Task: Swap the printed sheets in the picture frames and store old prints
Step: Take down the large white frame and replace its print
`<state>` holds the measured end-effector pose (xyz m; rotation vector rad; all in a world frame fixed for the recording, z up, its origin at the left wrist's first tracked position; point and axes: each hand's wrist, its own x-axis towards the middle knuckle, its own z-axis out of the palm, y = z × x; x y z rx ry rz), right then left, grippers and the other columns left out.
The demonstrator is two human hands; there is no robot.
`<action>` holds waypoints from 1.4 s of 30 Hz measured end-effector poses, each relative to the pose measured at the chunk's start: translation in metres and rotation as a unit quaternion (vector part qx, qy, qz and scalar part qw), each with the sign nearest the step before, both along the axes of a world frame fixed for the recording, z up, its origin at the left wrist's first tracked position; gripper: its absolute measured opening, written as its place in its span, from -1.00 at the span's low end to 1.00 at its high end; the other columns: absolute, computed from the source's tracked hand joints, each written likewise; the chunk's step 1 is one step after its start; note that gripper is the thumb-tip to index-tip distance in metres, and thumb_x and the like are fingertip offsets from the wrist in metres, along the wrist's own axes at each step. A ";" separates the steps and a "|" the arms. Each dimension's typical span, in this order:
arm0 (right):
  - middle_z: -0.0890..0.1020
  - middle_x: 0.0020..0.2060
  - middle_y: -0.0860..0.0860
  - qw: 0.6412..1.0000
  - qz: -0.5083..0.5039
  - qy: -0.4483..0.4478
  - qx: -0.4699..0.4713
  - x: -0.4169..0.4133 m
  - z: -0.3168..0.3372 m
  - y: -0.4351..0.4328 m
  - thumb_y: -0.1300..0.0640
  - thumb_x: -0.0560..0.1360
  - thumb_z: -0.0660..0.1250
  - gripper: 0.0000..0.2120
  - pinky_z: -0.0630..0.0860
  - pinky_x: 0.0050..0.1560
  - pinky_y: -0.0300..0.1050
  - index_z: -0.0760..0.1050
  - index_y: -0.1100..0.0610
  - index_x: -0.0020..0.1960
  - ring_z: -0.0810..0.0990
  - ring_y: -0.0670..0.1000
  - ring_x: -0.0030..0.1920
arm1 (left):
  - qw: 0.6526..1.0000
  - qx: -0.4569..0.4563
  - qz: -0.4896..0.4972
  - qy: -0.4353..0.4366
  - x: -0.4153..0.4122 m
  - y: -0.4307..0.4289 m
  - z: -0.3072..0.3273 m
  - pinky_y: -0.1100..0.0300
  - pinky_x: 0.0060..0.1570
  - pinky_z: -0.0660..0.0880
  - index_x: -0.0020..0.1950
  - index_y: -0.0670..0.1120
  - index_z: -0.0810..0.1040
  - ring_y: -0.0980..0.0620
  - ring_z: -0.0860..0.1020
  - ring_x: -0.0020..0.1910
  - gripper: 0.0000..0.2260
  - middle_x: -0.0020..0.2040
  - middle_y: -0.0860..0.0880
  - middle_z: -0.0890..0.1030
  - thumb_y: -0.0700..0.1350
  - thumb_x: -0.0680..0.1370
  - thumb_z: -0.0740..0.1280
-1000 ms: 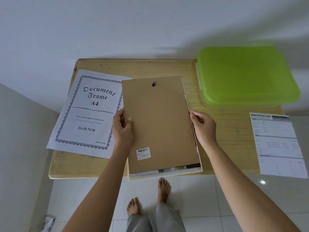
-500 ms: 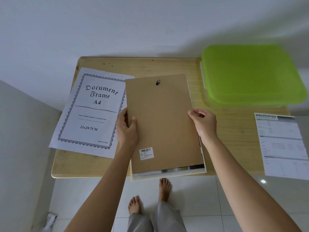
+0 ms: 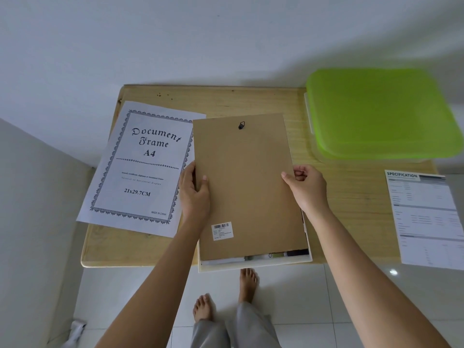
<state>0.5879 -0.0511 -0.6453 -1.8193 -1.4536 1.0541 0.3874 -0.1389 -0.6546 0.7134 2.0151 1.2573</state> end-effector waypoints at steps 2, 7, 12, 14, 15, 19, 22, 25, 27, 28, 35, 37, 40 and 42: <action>0.48 -0.28 -0.11 1.000 0.005 0.003 -0.006 -0.001 0.002 0.000 0.20 0.44 0.40 -0.80 0.36 -0.29 -0.49 0.50 0.22 0.03 0.45 -0.12 -0.24 | 1.000 -0.005 -0.002 0.000 -0.001 0.000 0.000 0.33 0.21 0.22 0.43 -0.04 0.28 0.19 0.32 0.27 -0.60 0.36 0.04 0.36 -0.17 0.59 0.20; 0.49 -0.24 -0.12 0.997 -0.017 0.067 -0.029 0.003 0.001 0.002 0.26 0.43 0.40 -0.82 0.42 -0.13 -0.36 0.47 0.16 0.00 0.49 -0.06 -0.13 | 1.000 -0.012 -0.010 0.010 -0.004 0.000 -0.001 0.30 0.24 0.22 0.44 -0.04 0.27 0.10 0.32 0.35 -0.59 0.39 0.02 0.34 -0.16 0.59 0.20; 0.50 -0.24 -0.06 0.988 -0.019 0.144 -0.047 0.007 -0.001 -0.001 0.34 0.44 0.36 -0.79 0.43 -0.09 -0.38 0.47 0.10 -0.01 0.48 -0.13 -0.18 | 0.999 -0.015 -0.036 0.029 -0.007 0.000 -0.002 0.29 0.26 0.22 0.44 -0.05 0.27 0.14 0.31 0.33 -0.59 0.41 0.01 0.32 -0.15 0.60 0.20; 0.50 -0.24 -0.03 0.984 -0.026 0.164 -0.069 0.008 -0.001 0.001 0.34 0.43 0.36 -0.76 0.43 0.00 -0.26 0.49 0.02 -0.07 0.50 -0.07 -0.15 | 0.998 -0.016 -0.049 0.036 -0.007 0.000 -0.002 0.36 0.23 0.20 0.45 -0.06 0.26 0.14 0.30 0.35 -0.59 0.41 0.02 0.30 -0.15 0.60 0.19; 0.51 -0.24 -0.03 0.981 -0.031 0.172 -0.080 0.009 0.000 0.001 0.35 0.43 0.36 -0.74 0.43 0.06 -0.19 0.49 -0.01 -0.09 0.50 -0.06 -0.14 | 0.998 -0.017 -0.054 0.041 -0.007 -0.001 -0.002 0.42 0.20 0.17 0.46 -0.06 0.26 0.19 0.28 0.33 -0.59 0.42 0.03 0.29 -0.15 0.60 0.18; 0.51 -0.28 -0.03 0.970 -0.056 0.212 -0.107 0.013 0.002 0.002 0.38 0.44 0.32 -0.70 0.42 0.18 -0.01 0.49 -0.02 -0.08 0.50 -0.04 -0.15 | 0.997 -0.017 -0.061 0.051 -0.005 -0.002 -0.003 0.51 0.18 0.09 0.45 -0.07 0.27 0.23 0.23 0.34 -0.60 0.42 0.06 0.26 -0.19 0.60 0.17; 0.52 -0.27 -0.03 0.968 -0.065 0.218 -0.105 0.015 0.005 0.002 0.37 0.45 0.31 -0.70 0.41 0.24 0.05 0.49 -0.05 -0.08 0.51 -0.03 -0.12 | 0.997 -0.016 -0.060 0.053 -0.005 -0.003 -0.003 0.42 0.25 0.09 0.45 -0.07 0.26 0.16 0.21 0.40 -0.60 0.44 0.05 0.25 -0.19 0.60 0.17; 0.50 -0.29 -0.04 0.968 -0.057 0.230 -0.080 0.010 0.009 0.001 0.37 0.48 0.29 -0.73 0.42 0.15 -0.12 0.49 0.00 -0.03 0.50 -0.10 -0.17 | 0.997 -0.019 -0.059 0.053 -0.004 -0.003 -0.003 0.47 0.24 0.07 0.46 -0.07 0.25 0.16 0.21 0.41 -0.59 0.45 0.05 0.25 -0.19 0.60 0.16; 0.48 -0.29 -0.04 0.970 -0.039 0.231 -0.060 0.005 0.012 0.000 0.37 0.49 0.27 -0.74 0.42 0.06 -0.31 0.48 0.06 0.06 0.49 -0.14 -0.20 | 0.997 -0.021 -0.057 0.055 -0.004 -0.003 -0.003 0.64 0.15 0.05 0.46 -0.08 0.25 0.22 0.21 0.37 -0.59 0.45 0.04 0.25 -0.19 0.60 0.16; 0.48 -0.29 -0.04 0.971 -0.033 0.229 -0.053 0.003 0.013 0.000 0.38 0.49 0.27 -0.73 0.42 0.02 -0.35 0.48 0.09 0.10 0.49 -0.16 -0.21 | 0.997 -0.021 -0.055 0.055 -0.004 -0.003 -0.003 0.73 0.07 0.04 0.46 -0.09 0.25 0.26 0.21 0.33 -0.59 0.45 0.03 0.25 -0.19 0.60 0.16; 0.59 -0.15 -0.08 0.971 0.007 0.222 -0.085 0.002 0.025 -0.007 0.36 0.50 0.27 -0.58 0.46 0.08 -0.28 0.40 0.10 0.31 0.56 -0.18 -0.11 | 0.997 -0.021 -0.053 0.053 -0.006 -0.003 -0.004 0.79 -0.06 0.05 0.46 -0.09 0.25 0.30 0.20 0.26 -0.59 0.45 0.03 0.25 -0.20 0.60 0.17; 0.61 -0.08 -0.09 0.972 0.020 0.213 -0.101 0.000 0.029 -0.012 0.35 0.51 0.25 -0.54 0.47 0.06 -0.27 0.35 0.02 0.35 0.57 -0.18 -0.05 | 0.997 -0.022 -0.056 0.056 -0.006 -0.003 -0.004 0.78 -0.05 0.05 0.46 -0.10 0.25 0.29 0.21 0.26 -0.58 0.45 0.02 0.26 -0.20 0.60 0.17; 0.60 -0.06 -0.10 0.976 -0.001 0.196 -0.094 -0.003 0.033 -0.016 0.36 0.52 0.23 -0.52 0.42 -0.08 -0.37 0.35 -0.02 0.36 0.54 -0.26 -0.06 | 0.996 -0.030 -0.062 0.057 -0.008 -0.002 -0.001 0.61 0.09 0.09 0.46 -0.08 0.24 0.26 0.23 0.30 -0.58 0.45 0.03 0.25 -0.19 0.59 0.17; 0.60 -0.06 -0.12 0.977 -0.013 0.195 -0.082 -0.006 0.036 -0.019 0.37 0.52 0.22 -0.52 0.43 -0.11 -0.43 0.36 -0.03 0.35 0.53 -0.29 -0.07 | 0.995 -0.036 -0.068 0.061 -0.008 -0.002 0.003 0.48 0.16 0.11 0.46 -0.08 0.24 0.20 0.26 0.33 -0.58 0.45 0.03 0.25 -0.18 0.60 0.17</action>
